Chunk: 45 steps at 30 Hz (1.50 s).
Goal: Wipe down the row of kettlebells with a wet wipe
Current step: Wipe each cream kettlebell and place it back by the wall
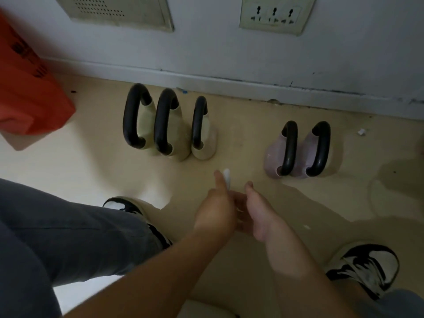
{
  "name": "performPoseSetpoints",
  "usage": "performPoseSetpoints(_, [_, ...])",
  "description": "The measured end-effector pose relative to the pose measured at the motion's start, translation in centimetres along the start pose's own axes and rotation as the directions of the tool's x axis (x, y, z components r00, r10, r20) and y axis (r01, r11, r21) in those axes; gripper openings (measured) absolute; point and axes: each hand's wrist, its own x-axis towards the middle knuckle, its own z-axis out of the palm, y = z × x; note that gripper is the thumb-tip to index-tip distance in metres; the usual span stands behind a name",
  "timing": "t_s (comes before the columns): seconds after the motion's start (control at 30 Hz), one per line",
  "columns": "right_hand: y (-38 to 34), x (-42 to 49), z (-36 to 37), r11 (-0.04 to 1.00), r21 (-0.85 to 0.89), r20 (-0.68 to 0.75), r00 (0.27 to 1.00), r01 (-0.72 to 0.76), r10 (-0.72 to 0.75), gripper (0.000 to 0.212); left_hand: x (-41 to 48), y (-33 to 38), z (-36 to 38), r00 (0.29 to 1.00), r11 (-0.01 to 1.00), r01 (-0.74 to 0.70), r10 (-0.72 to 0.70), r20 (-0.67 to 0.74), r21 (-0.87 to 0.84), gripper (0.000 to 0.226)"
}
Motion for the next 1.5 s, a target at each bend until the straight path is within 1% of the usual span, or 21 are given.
performPoseSetpoints(0.03, [0.1, 0.0, 0.0, 1.0, 0.004, 0.008, 1.0, 0.0, -0.001, 0.075, 1.4, 1.1, -0.5, 0.997, 0.996, 0.076, -0.077, 0.03, 0.039, 0.052])
performPoseSetpoints(0.07, [0.2, 0.1, 0.0, 1.0, 0.026, 0.02, 1.0, 0.004, -0.004, 0.074, 3.1, 2.1, -0.8, 0.991, 0.98, 0.097, -0.111, 0.07, 0.172, 0.05])
performPoseSetpoints(0.13, [0.5, 0.2, 0.1, 0.995, 0.102, 0.025, 1.0, -0.001, -0.002, 0.071, 5.5, 4.0, -1.8, 0.977, 0.862, 0.018, -0.122, 0.172, 0.507, 0.039])
performPoseSetpoints(0.2, [0.6, 0.1, 0.1, 0.989, 0.145, 0.032, 0.999, 0.0, -0.005, 0.07, 6.7, 5.3, -2.2, 0.958, 0.746, -0.114, -0.094, 0.272, 0.657, 0.026])
performPoseSetpoints(0.3, [0.8, -0.3, 0.0, 0.99, 0.142, 0.066, 0.998, 0.0, -0.009, 0.069, 7.9, 5.9, -1.9, 0.916, 0.613, -0.266, -0.08, 0.394, 0.743, 0.026])
performPoseSetpoints(0.43, [0.7, -0.3, -0.1, 0.984, 0.173, 0.085, 0.996, -0.038, 0.024, 0.064, 9.8, 5.6, -1.3, 0.868, 0.635, -0.17, -0.265, 0.419, 0.754, 0.037])
performPoseSetpoints(0.5, [0.6, -0.3, 0.1, 0.984, 0.175, 0.072, 0.997, -0.035, 0.022, 0.064, 9.3, 5.6, -1.2, 0.906, 0.637, -0.173, -0.196, 0.374, 0.752, 0.032])
performPoseSetpoints(0.57, [0.5, 0.0, 0.3, 0.983, 0.179, 0.054, 0.998, -0.031, 0.022, 0.066, 8.1, 5.3, -1.1, 0.972, 0.7, -0.127, -0.052, 0.227, 0.703, 0.028])
performPoseSetpoints(0.6, [0.4, 0.1, 0.4, 0.985, 0.17, 0.045, 0.999, -0.022, 0.015, 0.066, 7.4, 4.6, -1.0, 0.99, 0.786, -0.054, -0.038, 0.135, 0.616, 0.026])
performPoseSetpoints(0.67, [0.3, 0.4, 0.5, 0.994, 0.105, 0.038, 0.999, -0.011, 0.007, 0.066, 5.4, 2.9, -0.3, 0.999, 0.93, 0.046, -0.036, -0.035, 0.366, 0.022])
performPoseSetpoints(0.7, [0.2, 0.0, 0.7, 0.997, 0.075, 0.032, 0.999, -0.006, 0.003, 0.066, 4.1, 1.8, 0.2, 0.995, 0.976, 0.047, -0.026, -0.098, 0.213, 0.025])
performPoseSetpoints(0.8, [0.2, -0.7, 0.9, 1.0, 0.018, -0.024, 1.0, 0.002, -0.002, 0.06, -1.0, -1.0, 1.7, 0.984, 0.989, -0.061, 0.036, -0.175, -0.135, 0.045])
performPoseSetpoints(0.93, [1.2, -1.6, 1.8, 1.0, 0.007, -0.053, 0.998, 0.027, -0.027, 0.051, -5.3, -3.8, 3.6, 0.983, 0.926, -0.055, -0.015, -0.183, -0.372, 0.054])
performPoseSetpoints(1.07, [2.1, -1.6, 2.5, 0.996, 0.043, -0.086, 0.993, 0.079, -0.076, 0.04, -7.0, -6.0, 3.1, 0.998, 0.965, -0.008, -0.01, -0.068, -0.263, 0.052])
performPoseSetpoints(1.13, [2.2, -1.6, 2.7, 0.992, 0.076, -0.102, 0.99, 0.103, -0.095, 0.034, -7.7, -7.3, 2.4, 0.999, 0.966, 0.02, -0.029, -0.031, -0.257, 0.039])
performPoseSetpoints(1.2, [2.2, -1.5, 2.9, 0.991, 0.043, -0.112, 0.987, 0.123, -0.118, 0.033, -8.0, -8.5, 1.8, 0.998, 0.962, 0.049, -0.057, -0.023, -0.27, 0.039])
performPoseSetpoints(1.23, [2.2, -1.5, 3.0, 0.992, 0.013, -0.116, 0.985, 0.129, -0.126, 0.034, -8.1, -8.9, 1.5, 0.995, 0.955, 0.085, -0.098, -0.031, -0.285, 0.043])
performPoseSetpoints(1.3, [2.2, -1.2, 3.1, 0.991, -0.036, -0.137, 0.981, 0.13, -0.134, 0.038, -7.3, -9.4, 1.0, 0.969, 0.947, 0.142, -0.192, -0.155, -0.287, 0.048])
performPoseSetpoints(1.37, [2.1, -1.0, 3.1, 0.988, -0.076, -0.16, 0.977, 0.133, -0.144, 0.045, -5.9, -8.8, -0.3, 0.934, 0.942, 0.158, -0.24, -0.264, -0.297, 0.044])
performPoseSetpoints(1.43, [2.0, -0.9, 3.0, 0.989, -0.074, -0.162, 0.977, 0.129, -0.14, 0.047, -4.6, -7.4, -1.5, 0.926, 0.92, 0.129, -0.245, -0.286, -0.371, 0.032])
performPoseSetpoints(1.5, [1.7, -0.8, 2.7, 0.991, -0.051, -0.137, 0.982, 0.125, -0.131, 0.047, -3.7, -5.7, -2.0, 0.949, 0.897, 0.063, -0.19, -0.253, -0.437, 0.032])
